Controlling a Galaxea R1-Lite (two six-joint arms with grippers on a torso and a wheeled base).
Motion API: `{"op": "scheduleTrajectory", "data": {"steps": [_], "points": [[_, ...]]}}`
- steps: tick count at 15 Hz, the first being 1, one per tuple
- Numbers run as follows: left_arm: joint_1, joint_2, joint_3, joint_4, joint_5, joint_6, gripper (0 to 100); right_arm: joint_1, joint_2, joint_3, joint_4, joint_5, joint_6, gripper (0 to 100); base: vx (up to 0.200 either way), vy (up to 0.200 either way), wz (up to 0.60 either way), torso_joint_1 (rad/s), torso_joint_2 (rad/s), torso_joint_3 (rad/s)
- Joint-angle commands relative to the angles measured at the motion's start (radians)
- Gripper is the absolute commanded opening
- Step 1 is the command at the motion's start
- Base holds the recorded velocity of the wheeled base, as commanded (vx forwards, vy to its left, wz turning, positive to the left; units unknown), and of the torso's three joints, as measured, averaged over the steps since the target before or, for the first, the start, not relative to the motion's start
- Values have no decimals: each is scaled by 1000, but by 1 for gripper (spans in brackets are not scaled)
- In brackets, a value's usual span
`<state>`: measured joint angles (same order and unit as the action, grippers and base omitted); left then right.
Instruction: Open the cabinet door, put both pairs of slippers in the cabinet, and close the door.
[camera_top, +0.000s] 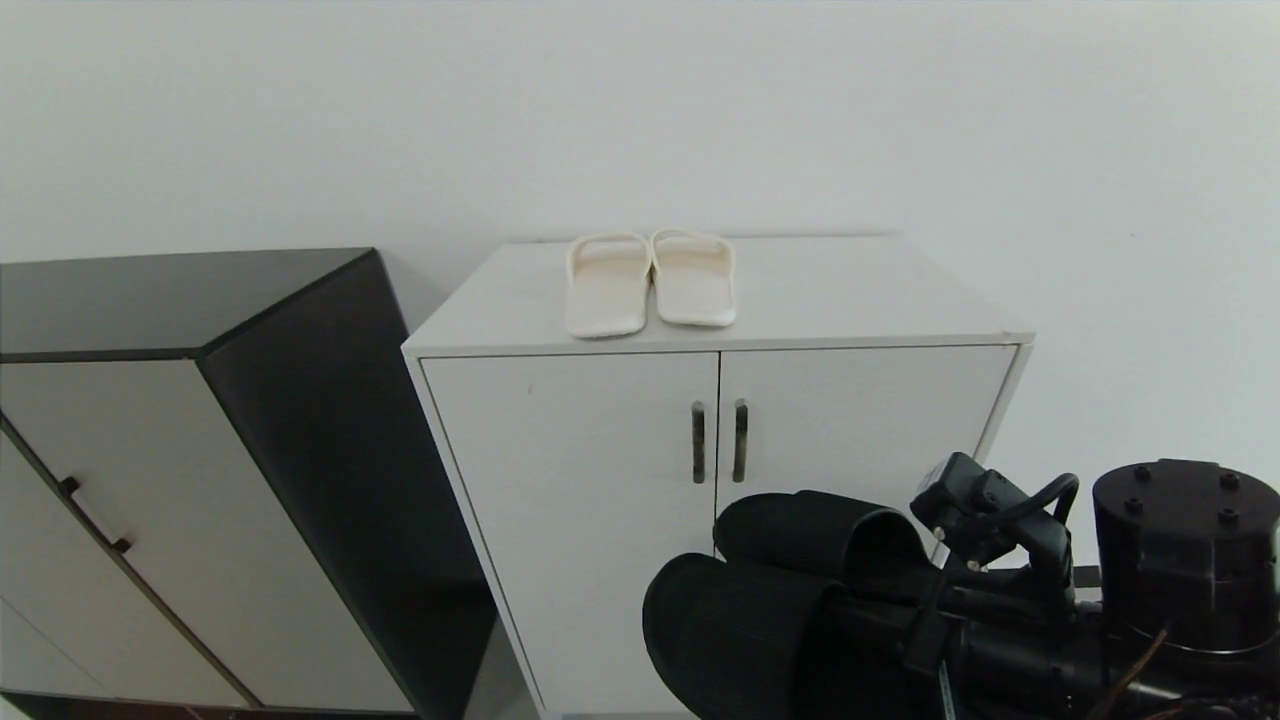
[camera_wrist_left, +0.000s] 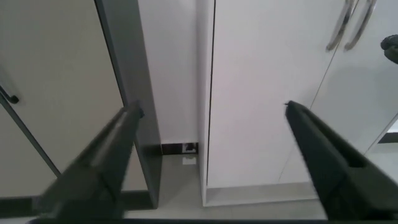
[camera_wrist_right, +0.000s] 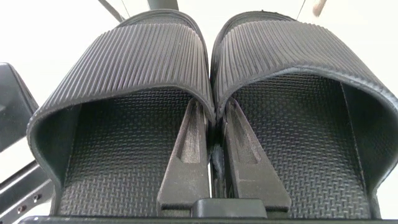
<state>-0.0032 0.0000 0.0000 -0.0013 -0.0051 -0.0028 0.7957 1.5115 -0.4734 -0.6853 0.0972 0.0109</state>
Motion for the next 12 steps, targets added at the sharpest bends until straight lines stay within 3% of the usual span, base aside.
{"op": "scheduleTrajectory", "data": {"steps": [1,9,12], "points": [[0,2,0,0,-3,4,100,0,-1,10,0,2,1,0,0,0,0,-168,491,330],[0,0,0,1,-3,7,100,17,4,22,0,2,-20,0,0,0,0,-132,466,330],[-11,43,0,3,-41,44,100,16,4,25,0,2,-19,0,0,0,0,-80,448,364]]}}
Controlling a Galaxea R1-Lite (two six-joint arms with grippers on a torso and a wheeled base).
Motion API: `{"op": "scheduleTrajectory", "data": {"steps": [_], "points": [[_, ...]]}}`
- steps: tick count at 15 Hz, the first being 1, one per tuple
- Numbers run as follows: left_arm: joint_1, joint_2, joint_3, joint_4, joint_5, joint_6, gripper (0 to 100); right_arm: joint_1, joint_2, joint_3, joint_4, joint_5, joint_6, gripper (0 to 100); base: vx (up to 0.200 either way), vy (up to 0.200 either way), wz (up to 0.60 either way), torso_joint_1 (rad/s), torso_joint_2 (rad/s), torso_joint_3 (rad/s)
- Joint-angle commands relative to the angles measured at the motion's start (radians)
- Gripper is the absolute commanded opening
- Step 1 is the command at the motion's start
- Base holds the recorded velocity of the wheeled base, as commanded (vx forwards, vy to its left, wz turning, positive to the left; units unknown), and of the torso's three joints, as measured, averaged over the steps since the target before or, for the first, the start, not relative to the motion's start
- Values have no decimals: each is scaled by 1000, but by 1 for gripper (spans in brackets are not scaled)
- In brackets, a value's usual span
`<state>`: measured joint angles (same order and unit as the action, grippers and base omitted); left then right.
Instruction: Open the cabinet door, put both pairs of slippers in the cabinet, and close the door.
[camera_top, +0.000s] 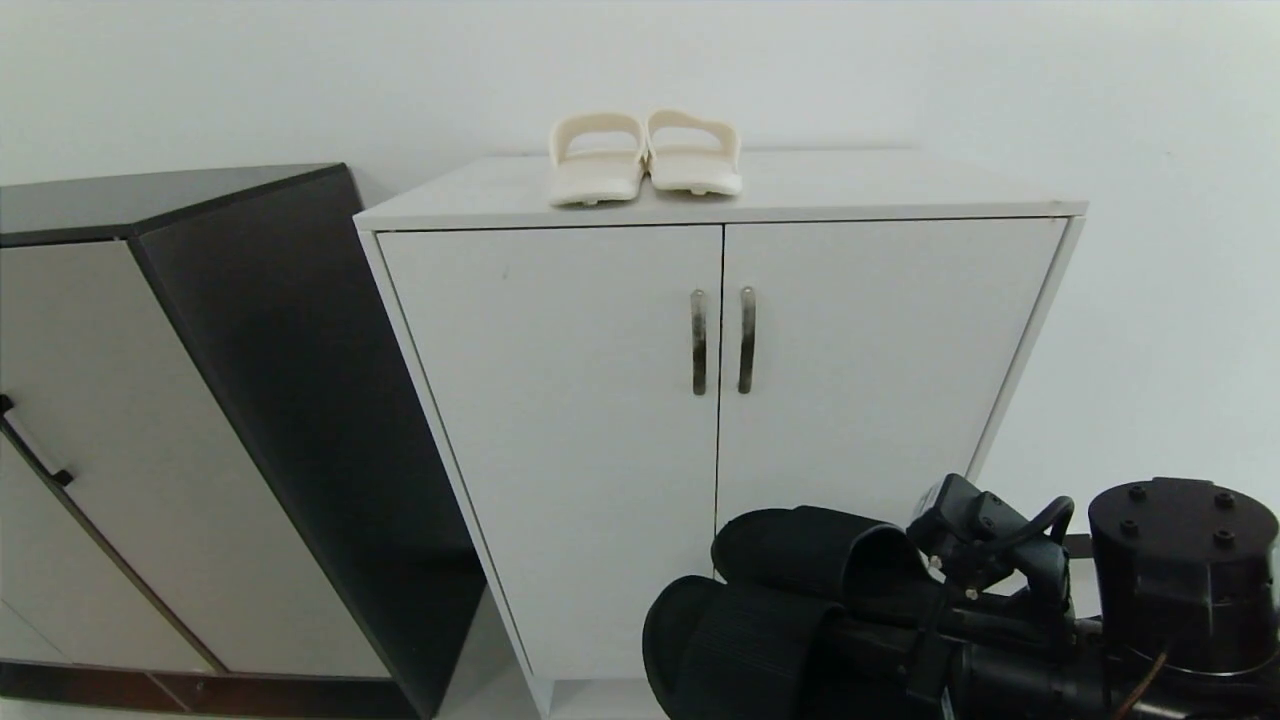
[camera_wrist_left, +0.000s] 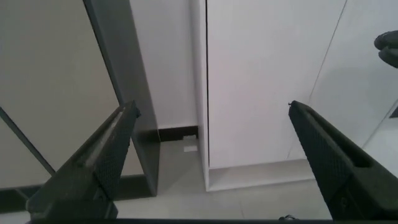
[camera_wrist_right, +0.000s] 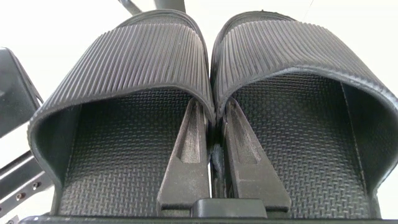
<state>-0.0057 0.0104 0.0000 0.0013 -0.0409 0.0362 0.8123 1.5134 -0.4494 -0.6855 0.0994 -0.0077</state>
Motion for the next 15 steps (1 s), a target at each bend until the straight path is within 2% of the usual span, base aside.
{"op": "scheduleTrajectory", "data": {"steps": [1,3,5,6,8,9,10,11,12,13,14,15], "points": [[-23,48,-3,-3,-8,14,100,1,2,3,0,0,0,0,0,0,0,-36,437,383],[-39,63,-3,-3,-8,33,100,1,-1,3,0,0,-2,0,0,0,0,-34,427,400],[-40,88,-80,-6,-14,19,100,1,-1,3,0,0,0,0,0,0,0,-5,188,176],[-51,226,-270,-6,-50,-107,100,1,2,3,0,0,0,0,0,0,0,2,90,66],[-53,376,-341,-18,-172,-113,100,1,5,3,0,0,0,0,0,0,0,0,51,36],[-51,503,-383,-60,-324,-111,100,-1,7,5,0,0,0,0,0,0,0,0,0,0],[-51,611,-417,-93,-390,-110,100,-1,7,9,0,0,-2,0,0,0,0,0,0,0],[-57,697,-445,-138,-407,-94,100,1,5,15,0,0,-2,0,0,0,0,0,0,0],[-100,761,-453,-201,-415,-56,100,-1,5,17,0,0,-2,0,0,0,0,0,0,0],[-181,815,-457,-265,-410,-42,100,-1,5,15,-2,0,-2,0,0,0,0,0,0,0],[-234,844,-462,-297,-404,-41,100,-1,2,14,-2,0,-2,0,0,0,0,0,0,0],[-313,882,-477,-316,-384,-41,100,1,1,14,-2,2,-2,0,0,0,0,0,0,0]]}}
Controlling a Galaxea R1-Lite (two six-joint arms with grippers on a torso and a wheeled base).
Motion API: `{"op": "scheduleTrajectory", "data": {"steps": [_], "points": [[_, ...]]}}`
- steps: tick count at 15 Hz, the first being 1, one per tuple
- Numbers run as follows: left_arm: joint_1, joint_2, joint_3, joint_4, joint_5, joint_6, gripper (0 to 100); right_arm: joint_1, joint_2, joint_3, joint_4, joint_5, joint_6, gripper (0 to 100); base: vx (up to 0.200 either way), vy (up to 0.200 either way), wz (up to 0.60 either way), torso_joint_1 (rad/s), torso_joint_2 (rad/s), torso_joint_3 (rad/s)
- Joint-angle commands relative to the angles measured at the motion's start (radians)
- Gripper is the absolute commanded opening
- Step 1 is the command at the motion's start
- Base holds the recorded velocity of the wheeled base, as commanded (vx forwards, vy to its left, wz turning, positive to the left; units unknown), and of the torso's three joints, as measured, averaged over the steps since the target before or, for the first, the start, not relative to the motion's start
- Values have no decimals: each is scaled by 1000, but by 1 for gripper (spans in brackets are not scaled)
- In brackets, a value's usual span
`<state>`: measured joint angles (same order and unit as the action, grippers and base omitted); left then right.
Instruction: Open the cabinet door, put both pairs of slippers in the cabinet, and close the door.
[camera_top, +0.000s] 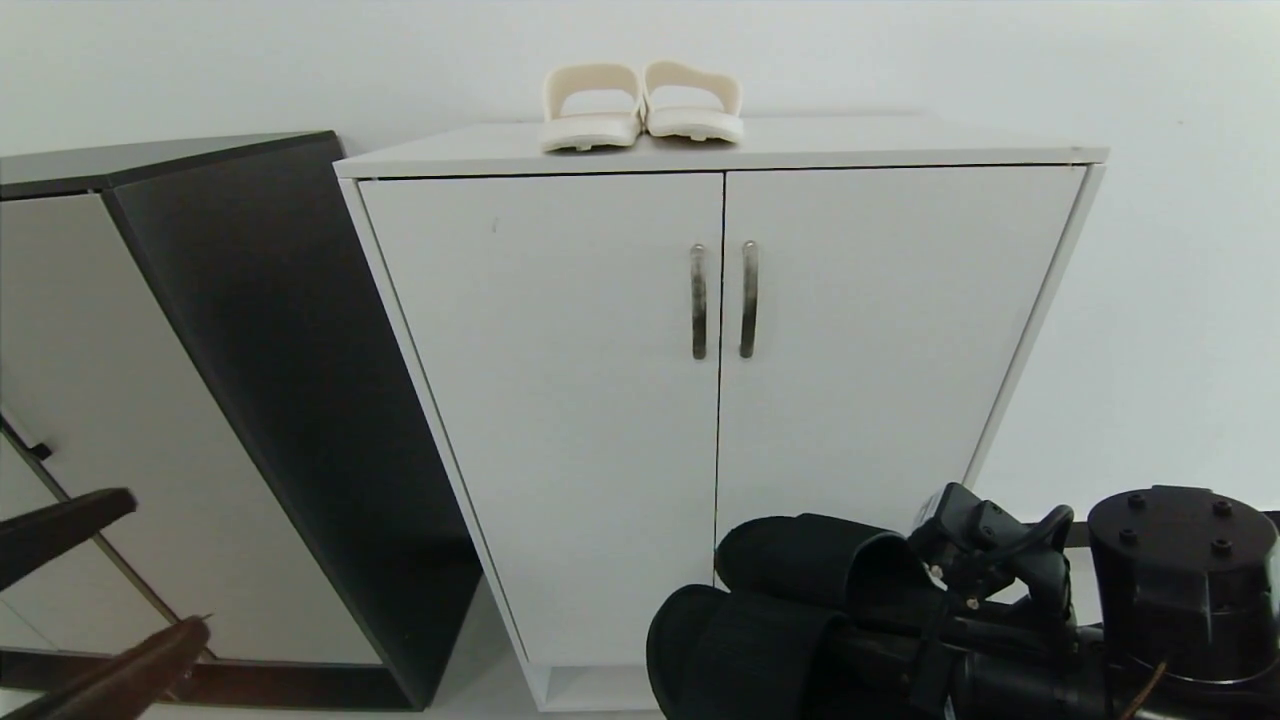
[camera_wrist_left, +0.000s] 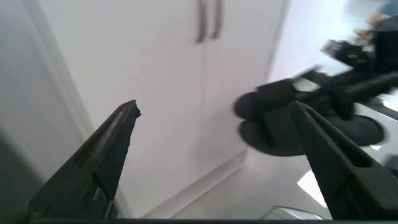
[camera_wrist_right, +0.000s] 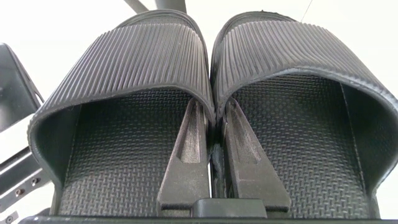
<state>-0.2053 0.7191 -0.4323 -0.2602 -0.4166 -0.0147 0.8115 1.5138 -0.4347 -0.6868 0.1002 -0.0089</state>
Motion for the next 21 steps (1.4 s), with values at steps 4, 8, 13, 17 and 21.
{"op": "scheduleTrajectory", "data": {"steps": [4,8,13,17,21], "points": [[-425,372,-174,-59,171,10,100,9,2,13,-31,-1,-9,0,0,0,0,0,0,0],[-522,546,-217,-192,177,7,100,14,5,21,-33,-1,-40,0,0,0,0,0,0,0],[-606,818,-399,-330,289,4,100,14,6,21,-33,1,-42,0,0,0,0,0,0,0],[-605,990,-631,-324,289,4,100,14,8,22,-33,1,-43,0,0,0,0,0,0,0],[-548,1030,-775,-192,151,-31,100,14,17,24,-33,1,-43,0,0,0,0,0,0,0]]}}
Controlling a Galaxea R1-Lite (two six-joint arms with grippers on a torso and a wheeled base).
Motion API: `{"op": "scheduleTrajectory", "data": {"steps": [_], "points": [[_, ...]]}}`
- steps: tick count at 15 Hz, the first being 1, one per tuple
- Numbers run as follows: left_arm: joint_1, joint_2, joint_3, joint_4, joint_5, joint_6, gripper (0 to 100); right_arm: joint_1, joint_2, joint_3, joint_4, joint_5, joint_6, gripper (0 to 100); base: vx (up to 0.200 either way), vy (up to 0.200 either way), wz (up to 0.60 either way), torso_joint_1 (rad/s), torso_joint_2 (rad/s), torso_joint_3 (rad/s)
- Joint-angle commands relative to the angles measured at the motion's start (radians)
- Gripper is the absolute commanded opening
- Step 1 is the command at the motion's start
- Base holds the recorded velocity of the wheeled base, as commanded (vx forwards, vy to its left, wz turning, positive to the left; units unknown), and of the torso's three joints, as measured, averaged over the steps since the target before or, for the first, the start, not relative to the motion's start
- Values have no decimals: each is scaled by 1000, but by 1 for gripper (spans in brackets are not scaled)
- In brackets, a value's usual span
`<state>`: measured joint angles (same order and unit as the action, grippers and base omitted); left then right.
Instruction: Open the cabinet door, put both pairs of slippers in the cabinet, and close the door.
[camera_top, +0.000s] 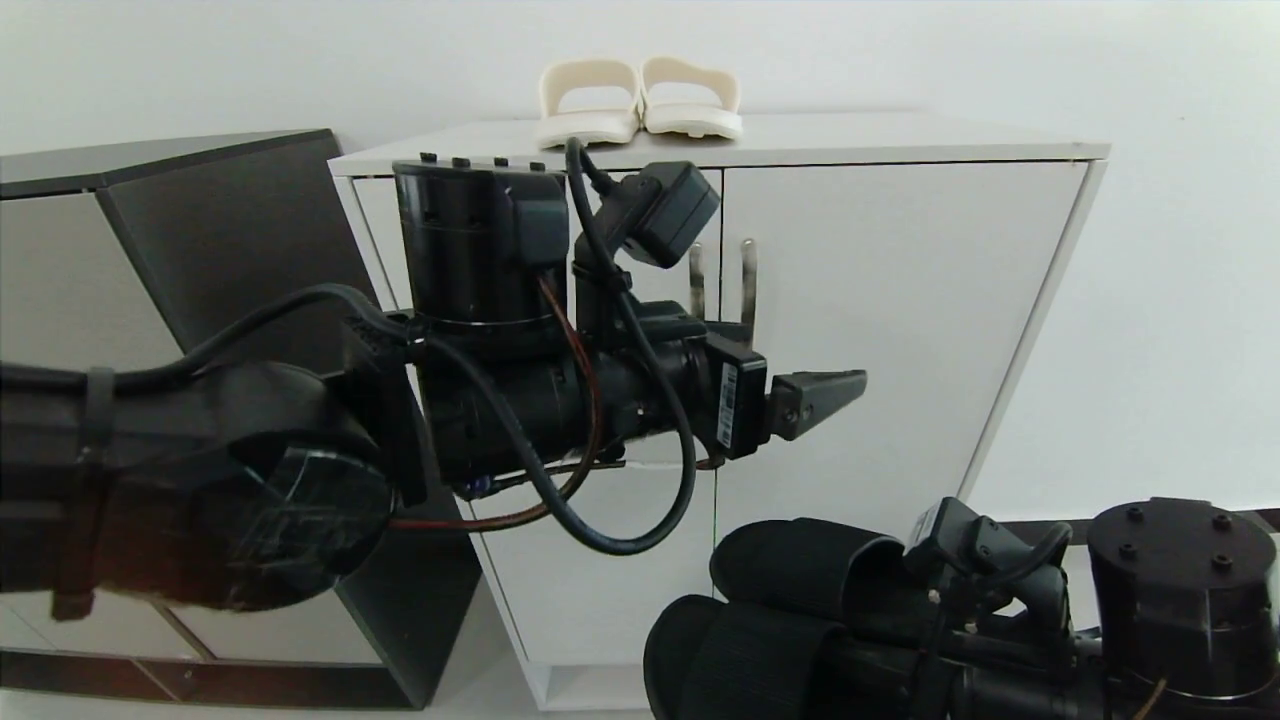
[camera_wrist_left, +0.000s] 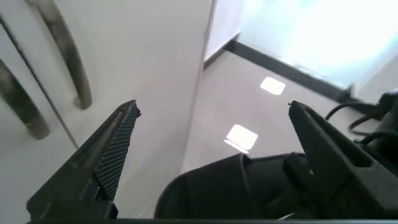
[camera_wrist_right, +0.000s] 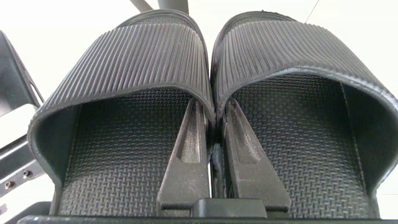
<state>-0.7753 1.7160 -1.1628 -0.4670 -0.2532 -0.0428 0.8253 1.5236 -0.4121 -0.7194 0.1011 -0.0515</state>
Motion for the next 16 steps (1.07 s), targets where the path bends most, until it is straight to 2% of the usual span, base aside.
{"op": "scheduleTrajectory", "data": {"steps": [1,2,3,4,5,9,12,16], "points": [[28,34,-55,16,-40,-35,100,0,9,1,0,0,-1,0,0,0,0,0,0,0],[47,34,-64,16,-101,-80,100,0,9,1,0,0,-1,0,0,0,0,0,0,0],[60,34,-69,18,-147,-109,100,0,9,1,0,0,2,0,0,0,0,0,0,0],[68,48,-83,16,-166,-147,100,0,10,1,0,9,2,0,0,0,0,0,0,0],[70,54,-92,16,-166,-166,100,0,10,1,0,28,4,0,0,0,0,0,0,0],[93,71,-123,18,-153,-170,100,-2,7,1,0,45,4,0,0,0,0,0,0,0],[113,109,-156,16,-104,-170,100,-2,7,1,0,45,2,0,0,0,0,0,0,0],[130,145,-195,16,-101,-170,100,-2,9,3,0,45,2,0,0,0,0,0,0,0]]}}
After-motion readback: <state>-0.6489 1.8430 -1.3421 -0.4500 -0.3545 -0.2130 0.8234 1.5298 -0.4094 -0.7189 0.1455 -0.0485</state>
